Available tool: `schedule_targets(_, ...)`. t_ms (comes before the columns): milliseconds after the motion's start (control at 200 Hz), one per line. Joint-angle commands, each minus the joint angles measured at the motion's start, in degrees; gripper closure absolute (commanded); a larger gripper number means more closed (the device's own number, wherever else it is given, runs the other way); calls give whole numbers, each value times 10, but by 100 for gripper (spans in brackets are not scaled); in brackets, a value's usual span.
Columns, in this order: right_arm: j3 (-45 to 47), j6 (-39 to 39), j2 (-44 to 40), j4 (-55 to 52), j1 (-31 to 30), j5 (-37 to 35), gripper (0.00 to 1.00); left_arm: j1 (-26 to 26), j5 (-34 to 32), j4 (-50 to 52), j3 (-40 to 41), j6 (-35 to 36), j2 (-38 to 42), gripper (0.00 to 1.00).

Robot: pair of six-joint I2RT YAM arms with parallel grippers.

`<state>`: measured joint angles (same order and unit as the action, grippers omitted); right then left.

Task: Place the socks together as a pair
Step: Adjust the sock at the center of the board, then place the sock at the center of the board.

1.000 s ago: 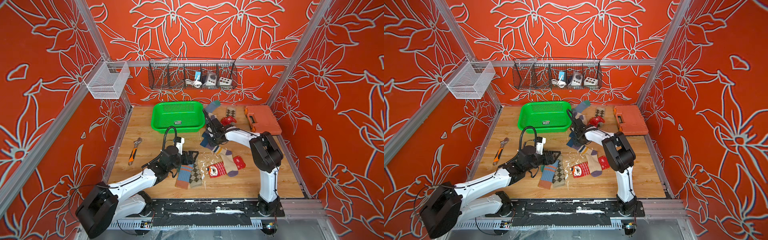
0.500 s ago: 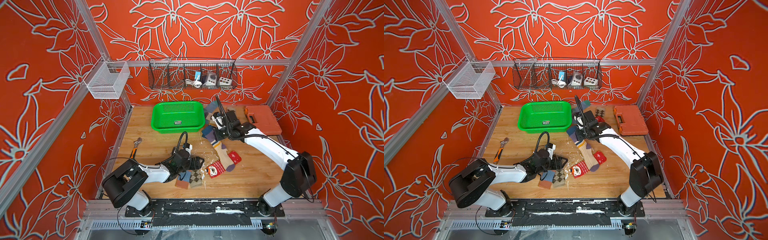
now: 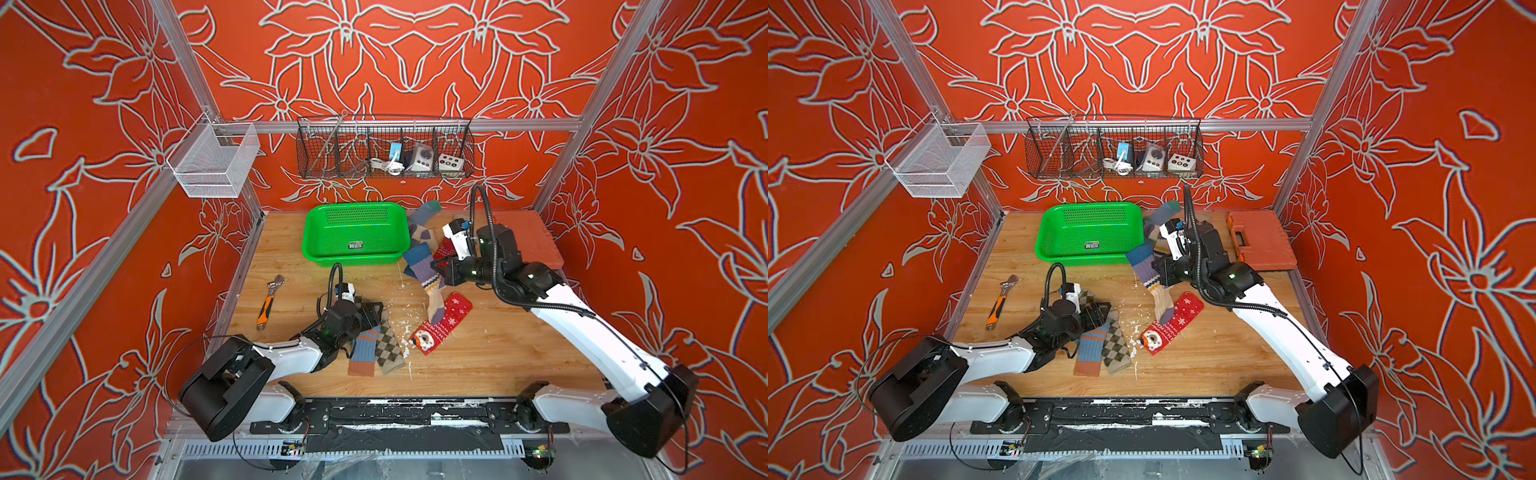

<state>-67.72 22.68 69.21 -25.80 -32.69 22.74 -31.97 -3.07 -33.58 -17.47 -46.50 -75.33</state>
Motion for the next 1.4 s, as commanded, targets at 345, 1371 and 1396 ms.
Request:
schedule_targets(345, 41, 148, 1, 187, -10, 39, 100, -32, -18, 15, 17, 69, 129, 22)
schedule_targets(1371, 255, 175, 52, 276, 202, -119, 100, -177, 38, 27, -229, 166, -204, 20)
schedule_targets(1396, 255, 173, 51, 275, 203, -119, 100, -184, 30, 39, -238, 176, -211, 20)
